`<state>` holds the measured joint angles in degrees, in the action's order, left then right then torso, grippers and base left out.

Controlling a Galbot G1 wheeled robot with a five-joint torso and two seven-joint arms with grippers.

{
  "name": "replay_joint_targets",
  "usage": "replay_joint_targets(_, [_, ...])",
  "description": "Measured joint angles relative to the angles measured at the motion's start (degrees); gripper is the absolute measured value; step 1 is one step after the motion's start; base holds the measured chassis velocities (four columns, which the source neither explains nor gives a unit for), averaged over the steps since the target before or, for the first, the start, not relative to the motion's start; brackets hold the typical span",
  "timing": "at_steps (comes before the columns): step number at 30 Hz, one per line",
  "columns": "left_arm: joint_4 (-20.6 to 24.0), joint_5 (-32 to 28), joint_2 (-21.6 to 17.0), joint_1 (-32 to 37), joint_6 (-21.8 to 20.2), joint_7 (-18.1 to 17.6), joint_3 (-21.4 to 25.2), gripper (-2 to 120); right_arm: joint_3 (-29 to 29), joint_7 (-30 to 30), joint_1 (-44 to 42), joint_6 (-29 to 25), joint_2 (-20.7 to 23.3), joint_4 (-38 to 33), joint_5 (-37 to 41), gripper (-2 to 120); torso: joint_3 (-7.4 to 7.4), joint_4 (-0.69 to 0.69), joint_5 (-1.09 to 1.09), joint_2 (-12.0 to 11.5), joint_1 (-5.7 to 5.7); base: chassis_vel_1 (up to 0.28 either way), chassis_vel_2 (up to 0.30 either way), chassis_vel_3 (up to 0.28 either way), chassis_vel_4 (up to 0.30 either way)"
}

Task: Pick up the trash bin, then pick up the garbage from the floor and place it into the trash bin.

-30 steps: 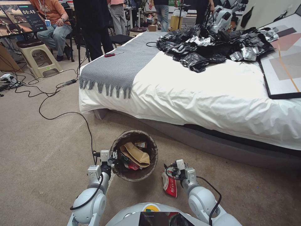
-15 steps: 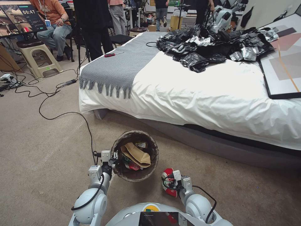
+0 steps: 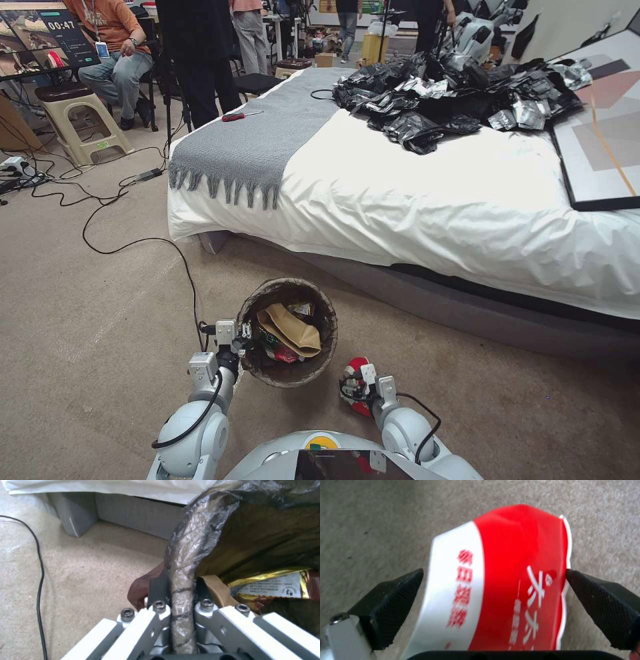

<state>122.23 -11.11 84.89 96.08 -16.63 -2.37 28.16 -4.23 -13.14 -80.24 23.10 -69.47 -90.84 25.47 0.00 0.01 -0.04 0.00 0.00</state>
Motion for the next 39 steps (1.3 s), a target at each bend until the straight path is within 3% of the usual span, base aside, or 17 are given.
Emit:
replay_joint_targets(7, [0.0,0.1,0.1,-0.1,0.0,0.0,0.0,2,0.3,0.5,0.7,-1.1,-1.0,2.6,-1.1,85,0.0,0.0,-0.01,0.0,0.0,0.0,0.0,0.0,0.0])
replay_joint_targets(14, [-0.2,0.1,0.1,-0.3,0.0,-0.1,-0.1,2,-0.1,0.5,0.2,-1.7,-0.9,2.0,-2.0,55,0.0,-0.02,0.05,0.0,0.0,0.0,0.0,0.0,0.0])
replay_joint_targets(23, [-0.4,0.1,0.1,-0.4,0.0,-0.1,-0.3,2,-0.9,0.5,-0.8,-2.0,-0.5,0.6,-2.4,28,0.0,-0.02,0.07,0.0,0.0,0.0,0.0,0.0,0.0])
replay_joint_targets(27, [-0.4,0.1,0.1,-0.5,-0.1,-0.1,-0.3,2,-1.4,0.6,-1.1,-2.6,-0.3,0.2,-3.1,23,0.0,-0.01,0.06,0.0,0.0,0.0,0.0,0.0,0.0])
replay_joint_targets(39, [-0.6,0.0,0.1,-0.6,0.0,0.0,-0.3,2,-3.6,0.7,-2.2,-4.8,0.0,-3.2,-4.8,23,0.0,-0.02,0.06,0.0,0.0,0.0,0.0,0.0,0.0])
